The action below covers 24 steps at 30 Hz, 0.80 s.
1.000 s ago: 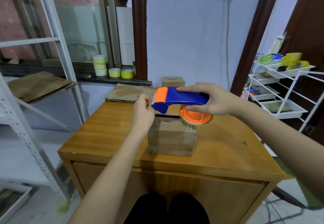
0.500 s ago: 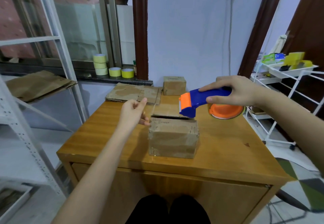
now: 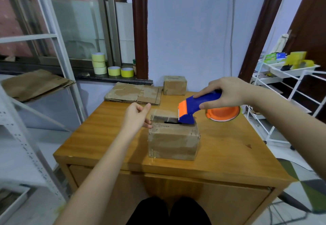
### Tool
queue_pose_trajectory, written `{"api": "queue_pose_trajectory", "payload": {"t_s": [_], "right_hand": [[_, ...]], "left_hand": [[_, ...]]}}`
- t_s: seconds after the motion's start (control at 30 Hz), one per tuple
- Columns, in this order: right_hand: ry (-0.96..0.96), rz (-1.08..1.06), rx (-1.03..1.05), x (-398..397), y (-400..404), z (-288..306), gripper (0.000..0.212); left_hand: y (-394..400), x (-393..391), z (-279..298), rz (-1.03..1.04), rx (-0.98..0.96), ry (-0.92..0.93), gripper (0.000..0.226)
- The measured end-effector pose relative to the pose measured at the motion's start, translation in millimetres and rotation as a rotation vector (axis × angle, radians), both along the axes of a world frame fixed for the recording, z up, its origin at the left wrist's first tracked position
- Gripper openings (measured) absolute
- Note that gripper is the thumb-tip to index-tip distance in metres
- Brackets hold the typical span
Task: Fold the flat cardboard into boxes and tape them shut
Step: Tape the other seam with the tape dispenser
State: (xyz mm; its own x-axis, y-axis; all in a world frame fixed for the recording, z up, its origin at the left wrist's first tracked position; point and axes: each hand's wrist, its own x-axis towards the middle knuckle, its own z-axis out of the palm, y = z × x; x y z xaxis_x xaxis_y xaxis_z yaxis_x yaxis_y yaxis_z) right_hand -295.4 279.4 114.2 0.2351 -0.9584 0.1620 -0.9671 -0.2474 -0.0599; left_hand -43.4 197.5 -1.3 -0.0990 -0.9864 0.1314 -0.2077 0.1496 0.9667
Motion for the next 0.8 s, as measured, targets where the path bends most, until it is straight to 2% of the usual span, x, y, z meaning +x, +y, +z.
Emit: {"api": "queue_pose_trajectory", "payload": {"t_s": [0.33,0.47,0.67,0.8], "right_hand": [[0.176,0.003,0.121,25,-19,10,0.03],[0.233,0.004,0.143,35,-26,11,0.032],[0.251,-0.028,0.229,49,-36,17,0.03],[0.275,-0.053,0.285,60,-43,21,0.04]], "left_hand": [[-3,1,-11,0.066,-0.058,-0.102,0.032],[-7,4,-16,0.074,-0.103,-0.245,0.035],[-5,4,-17,0.148,-0.147,-0.571,0.037],[-6,4,-19,0.139,-0.131,-0.634,0.041]]}}
